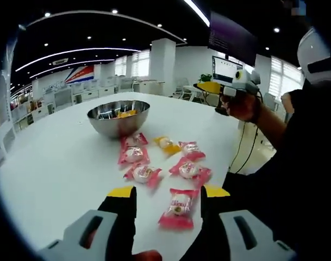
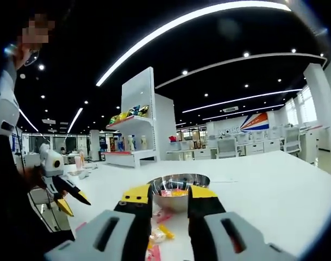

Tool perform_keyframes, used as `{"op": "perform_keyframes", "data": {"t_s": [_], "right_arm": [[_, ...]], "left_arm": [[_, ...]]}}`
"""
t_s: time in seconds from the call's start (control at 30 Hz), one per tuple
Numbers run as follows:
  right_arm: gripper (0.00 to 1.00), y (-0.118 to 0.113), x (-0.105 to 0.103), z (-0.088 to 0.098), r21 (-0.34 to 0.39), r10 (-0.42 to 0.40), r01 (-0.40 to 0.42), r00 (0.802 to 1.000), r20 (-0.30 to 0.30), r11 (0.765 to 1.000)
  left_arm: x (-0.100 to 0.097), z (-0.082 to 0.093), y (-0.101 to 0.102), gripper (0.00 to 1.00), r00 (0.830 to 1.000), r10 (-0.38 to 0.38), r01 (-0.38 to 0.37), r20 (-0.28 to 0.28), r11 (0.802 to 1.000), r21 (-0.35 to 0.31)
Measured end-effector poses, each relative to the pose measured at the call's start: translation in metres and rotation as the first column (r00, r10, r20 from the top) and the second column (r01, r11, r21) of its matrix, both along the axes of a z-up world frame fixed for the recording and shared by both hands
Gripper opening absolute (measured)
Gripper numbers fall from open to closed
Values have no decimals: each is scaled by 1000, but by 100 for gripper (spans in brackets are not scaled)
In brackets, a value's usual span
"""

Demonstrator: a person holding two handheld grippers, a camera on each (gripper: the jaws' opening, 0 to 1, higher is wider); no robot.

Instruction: Pick up the marshmallows scattered on the table and place them into the bowl on the table

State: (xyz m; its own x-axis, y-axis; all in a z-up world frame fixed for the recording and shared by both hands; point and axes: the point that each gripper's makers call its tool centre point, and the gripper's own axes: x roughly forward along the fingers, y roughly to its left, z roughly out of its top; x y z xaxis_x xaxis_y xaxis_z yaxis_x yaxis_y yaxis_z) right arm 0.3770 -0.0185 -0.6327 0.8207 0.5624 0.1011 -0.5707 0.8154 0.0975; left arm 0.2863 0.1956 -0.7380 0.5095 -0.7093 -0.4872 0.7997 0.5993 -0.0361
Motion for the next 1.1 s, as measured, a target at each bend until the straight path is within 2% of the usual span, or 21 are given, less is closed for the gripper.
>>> {"op": "perform_keyframes", "data": {"t_s": [0.23,0.3,0.5,0.6,0.8,0.93,1.1], "right_arm": [[25,-5,2,-5,12,-5,5,1000,-21,1000],[25,-6,3,-6,4,-9,9,1000,-27,1000],[25,-8,2,-10,-15,-11,10,999,-35,1000],[25,-7,1,-13,-33,-3,1,999,-43,999],[25,-2,-6,-30,-126,58,-69,994,-95,990],[25,4,-18,-48,-218,142,-175,977,-160,960],[24,13,-38,-67,-300,246,-313,939,-240,901]], "left_arm": [[-4,-17,-11,46,999,-45,46,-18,998,41],[-8,-22,-14,46,997,-80,81,-11,995,61],[-3,-35,-15,41,997,-74,75,-18,995,62],[-3,-39,-17,41,996,-82,83,-24,994,67],[-4,-44,-21,40,994,-103,105,-29,992,76],[-2,-48,-22,38,994,-107,109,-35,991,77],[-3,-52,-25,38,993,-114,117,-38,989,87]]}}
